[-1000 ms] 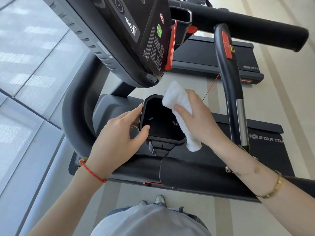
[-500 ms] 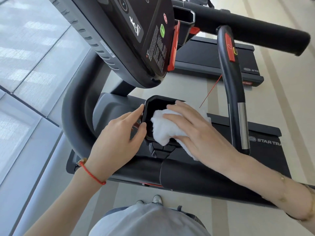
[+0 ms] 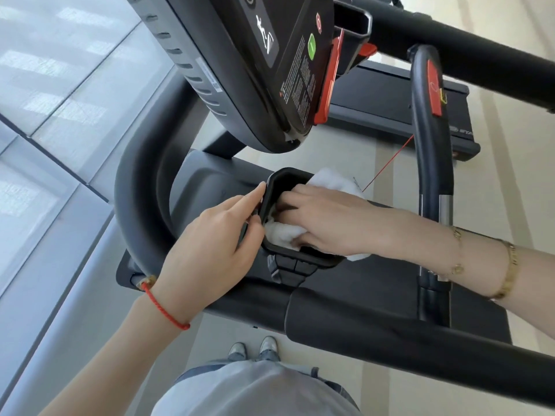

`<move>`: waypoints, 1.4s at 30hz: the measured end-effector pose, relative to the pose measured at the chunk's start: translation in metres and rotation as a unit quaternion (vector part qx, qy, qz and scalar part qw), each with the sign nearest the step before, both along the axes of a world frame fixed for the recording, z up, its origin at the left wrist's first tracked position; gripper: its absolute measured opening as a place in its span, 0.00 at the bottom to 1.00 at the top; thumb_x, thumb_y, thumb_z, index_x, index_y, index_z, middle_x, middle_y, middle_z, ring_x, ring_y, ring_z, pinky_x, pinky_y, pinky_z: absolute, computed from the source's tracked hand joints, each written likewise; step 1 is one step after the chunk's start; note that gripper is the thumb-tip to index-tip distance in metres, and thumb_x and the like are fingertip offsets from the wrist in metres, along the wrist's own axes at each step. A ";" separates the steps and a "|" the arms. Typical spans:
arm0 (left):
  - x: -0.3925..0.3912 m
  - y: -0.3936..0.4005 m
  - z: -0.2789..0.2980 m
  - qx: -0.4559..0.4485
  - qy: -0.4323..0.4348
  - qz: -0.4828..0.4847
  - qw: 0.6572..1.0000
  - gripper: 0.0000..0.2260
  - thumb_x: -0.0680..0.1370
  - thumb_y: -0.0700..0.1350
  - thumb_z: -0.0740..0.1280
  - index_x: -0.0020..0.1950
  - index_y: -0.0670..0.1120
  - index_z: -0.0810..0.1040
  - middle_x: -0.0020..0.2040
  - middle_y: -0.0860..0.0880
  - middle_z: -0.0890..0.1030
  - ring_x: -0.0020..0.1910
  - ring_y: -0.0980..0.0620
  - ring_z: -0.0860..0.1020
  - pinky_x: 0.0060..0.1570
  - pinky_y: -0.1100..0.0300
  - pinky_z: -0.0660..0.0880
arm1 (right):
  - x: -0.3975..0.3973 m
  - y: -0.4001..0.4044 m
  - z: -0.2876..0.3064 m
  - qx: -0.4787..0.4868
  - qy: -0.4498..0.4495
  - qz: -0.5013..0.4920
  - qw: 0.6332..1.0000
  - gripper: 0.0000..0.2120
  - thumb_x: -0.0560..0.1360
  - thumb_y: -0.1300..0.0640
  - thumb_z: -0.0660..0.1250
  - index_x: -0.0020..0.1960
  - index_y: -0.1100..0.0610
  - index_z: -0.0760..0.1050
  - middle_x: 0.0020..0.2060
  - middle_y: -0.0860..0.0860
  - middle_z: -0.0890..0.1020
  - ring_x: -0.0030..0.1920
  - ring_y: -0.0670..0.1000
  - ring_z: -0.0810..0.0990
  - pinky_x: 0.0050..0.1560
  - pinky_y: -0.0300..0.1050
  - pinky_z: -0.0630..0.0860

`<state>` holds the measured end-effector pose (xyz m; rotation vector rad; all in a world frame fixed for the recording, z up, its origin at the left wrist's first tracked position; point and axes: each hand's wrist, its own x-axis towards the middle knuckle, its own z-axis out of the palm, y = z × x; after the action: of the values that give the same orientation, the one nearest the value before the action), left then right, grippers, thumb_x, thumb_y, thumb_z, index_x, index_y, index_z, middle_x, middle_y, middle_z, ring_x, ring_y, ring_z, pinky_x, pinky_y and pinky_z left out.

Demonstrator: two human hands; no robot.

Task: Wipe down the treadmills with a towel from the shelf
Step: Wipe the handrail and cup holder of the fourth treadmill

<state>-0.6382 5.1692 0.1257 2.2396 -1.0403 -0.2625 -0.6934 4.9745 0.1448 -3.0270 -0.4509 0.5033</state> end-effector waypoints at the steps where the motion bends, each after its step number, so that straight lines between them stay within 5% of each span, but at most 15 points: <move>1: 0.000 0.000 0.000 0.000 -0.002 -0.001 1.000 0.22 0.82 0.44 0.58 0.76 0.52 0.67 0.49 0.52 0.79 0.35 0.52 0.74 0.36 0.50 0.76 | 0.002 0.001 0.000 -0.010 0.032 0.007 0.999 0.11 0.78 0.57 0.59 0.37 0.49 0.63 0.46 0.43 0.65 0.53 0.49 0.69 0.55 0.48 0.69; 4: 0.001 0.000 0.000 0.006 -0.006 -0.001 1.000 0.22 0.81 0.45 0.57 0.77 0.53 0.67 0.49 0.53 0.79 0.32 0.55 0.73 0.35 0.53 0.74 | 0.008 0.000 -0.005 -0.046 0.098 0.012 0.994 0.06 0.80 0.50 0.59 0.48 0.50 0.72 0.52 0.48 0.69 0.57 0.52 0.69 0.58 0.51 0.70; 8: 0.003 0.001 0.001 0.017 -0.008 -0.005 1.000 0.23 0.81 0.46 0.57 0.77 0.53 0.66 0.52 0.53 0.80 0.41 0.52 0.77 0.41 0.50 0.76 | 0.010 0.000 -0.005 -0.063 0.136 -0.018 0.989 0.17 0.80 0.47 0.60 0.64 0.54 0.72 0.59 0.50 0.70 0.56 0.54 0.71 0.57 0.55 0.73; 13: 0.004 0.002 0.002 0.023 -0.014 -0.009 1.000 0.23 0.81 0.45 0.57 0.77 0.54 0.66 0.51 0.52 0.81 0.42 0.51 0.78 0.39 0.49 0.77 | 0.009 0.001 -0.006 -0.094 0.145 -0.053 0.984 0.13 0.78 0.48 0.62 0.53 0.57 0.78 0.47 0.50 0.76 0.43 0.52 0.74 0.42 0.47 0.72; 17: 0.004 0.002 0.002 0.024 -0.018 -0.013 0.999 0.23 0.81 0.45 0.56 0.77 0.53 0.65 0.52 0.51 0.80 0.42 0.50 0.78 0.41 0.48 0.77 | 0.005 0.001 -0.002 -0.079 0.119 -0.078 0.987 0.16 0.77 0.48 0.64 0.34 0.55 0.72 0.30 0.50 0.74 0.33 0.51 0.73 0.36 0.45 0.70; 22: 0.005 0.001 0.003 0.002 -0.011 -0.022 1.000 0.23 0.81 0.46 0.56 0.76 0.51 0.67 0.53 0.52 0.80 0.48 0.48 0.79 0.45 0.49 0.77 | -0.005 -0.002 0.014 0.071 0.064 -0.170 0.981 0.22 0.78 0.39 0.58 0.31 0.50 0.67 0.27 0.45 0.72 0.33 0.44 0.71 0.36 0.42 0.65; 27: 0.009 0.000 0.001 -0.018 0.012 -0.017 1.000 0.21 0.82 0.41 0.58 0.75 0.51 0.69 0.51 0.51 0.81 0.46 0.48 0.78 0.45 0.48 0.77 | -0.035 -0.005 0.034 0.273 0.059 -0.254 0.926 0.21 0.76 0.35 0.55 0.32 0.48 0.66 0.25 0.39 0.72 0.30 0.40 0.72 0.34 0.33 0.68; 29: 0.010 0.000 0.001 -0.024 0.024 -0.017 0.999 0.21 0.82 0.41 0.57 0.75 0.52 0.70 0.49 0.52 0.81 0.46 0.50 0.78 0.47 0.49 0.76 | -0.051 0.005 0.033 0.305 0.045 -0.237 0.921 0.20 0.76 0.35 0.53 0.35 0.48 0.67 0.27 0.39 0.71 0.31 0.40 0.71 0.36 0.31 0.67; 33: 0.012 0.002 -0.001 -0.024 0.051 -0.019 0.998 0.20 0.83 0.43 0.54 0.75 0.53 0.70 0.55 0.55 0.81 0.51 0.57 0.78 0.51 0.61 0.73 | -0.055 0.041 0.004 0.184 -0.020 -0.201 0.962 0.19 0.79 0.38 0.51 0.60 0.49 0.69 0.44 0.39 0.72 0.49 0.45 0.74 0.50 0.44 0.67; 37: 0.009 0.003 0.001 -0.021 0.052 -0.020 0.998 0.23 0.81 0.49 0.51 0.75 0.53 0.69 0.57 0.55 0.81 0.54 0.55 0.78 0.56 0.54 0.75 | -0.065 0.044 -0.005 0.163 -0.082 -0.210 0.961 0.20 0.78 0.37 0.52 0.59 0.50 0.69 0.47 0.43 0.75 0.51 0.46 0.72 0.51 0.45 0.66; 42: 0.010 0.003 0.000 -0.021 0.038 -0.019 0.999 0.23 0.81 0.50 0.51 0.76 0.55 0.68 0.52 0.55 0.81 0.47 0.56 0.78 0.49 0.53 0.76 | -0.076 0.031 0.002 0.140 -0.062 -0.194 0.969 0.24 0.76 0.37 0.51 0.61 0.52 0.71 0.53 0.44 0.77 0.55 0.44 0.71 0.55 0.43 0.64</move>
<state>-0.6286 5.1726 0.1257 2.1569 -1.0403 -0.3364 -0.7697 5.0057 0.1465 -2.7746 0.0690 0.2056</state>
